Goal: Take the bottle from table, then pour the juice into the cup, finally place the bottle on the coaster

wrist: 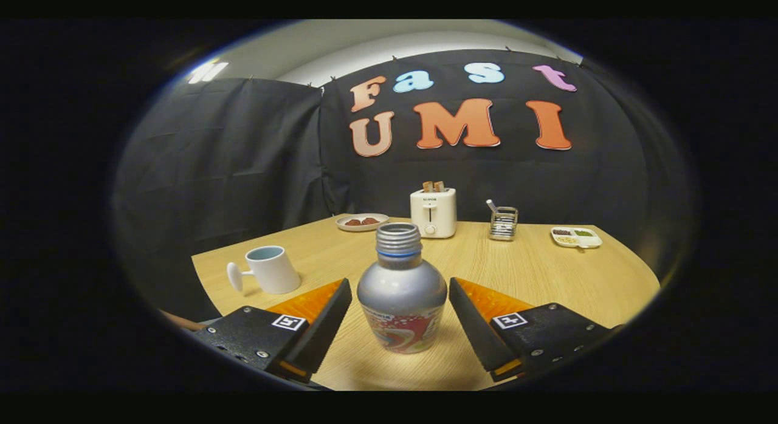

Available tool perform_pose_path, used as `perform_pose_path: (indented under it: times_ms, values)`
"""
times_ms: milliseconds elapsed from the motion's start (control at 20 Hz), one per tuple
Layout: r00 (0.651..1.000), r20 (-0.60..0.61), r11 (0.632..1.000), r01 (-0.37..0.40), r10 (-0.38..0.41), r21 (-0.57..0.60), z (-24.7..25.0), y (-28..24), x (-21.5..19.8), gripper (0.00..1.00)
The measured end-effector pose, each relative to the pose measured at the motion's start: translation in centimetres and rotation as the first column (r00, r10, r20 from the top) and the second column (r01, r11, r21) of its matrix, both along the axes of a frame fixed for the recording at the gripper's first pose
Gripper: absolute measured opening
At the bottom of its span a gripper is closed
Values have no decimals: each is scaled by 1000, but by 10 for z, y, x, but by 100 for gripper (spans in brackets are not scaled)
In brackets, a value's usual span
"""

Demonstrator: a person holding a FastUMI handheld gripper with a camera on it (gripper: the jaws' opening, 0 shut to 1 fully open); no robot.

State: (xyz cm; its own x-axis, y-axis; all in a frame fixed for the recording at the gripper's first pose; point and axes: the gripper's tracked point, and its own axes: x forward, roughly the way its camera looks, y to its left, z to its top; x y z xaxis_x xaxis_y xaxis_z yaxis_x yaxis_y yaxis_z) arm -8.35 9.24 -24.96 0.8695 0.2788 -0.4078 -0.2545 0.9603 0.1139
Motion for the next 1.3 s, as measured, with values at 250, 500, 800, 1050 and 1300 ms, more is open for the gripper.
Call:
perform_pose_path:
  times_ms: [250,500,800,1050,1300]
  values:
    - [999,-36,1000,16,-16,-10,-18,-4,-4,88]
    - [998,-54,1000,25,-26,-8,-26,-5,-6,85]
    - [999,-29,999,30,-32,-39,-18,-4,1,79]
    - [999,9,994,41,-41,-102,-4,-1,20,79]
    - [997,65,973,43,-29,-228,9,7,35,79]
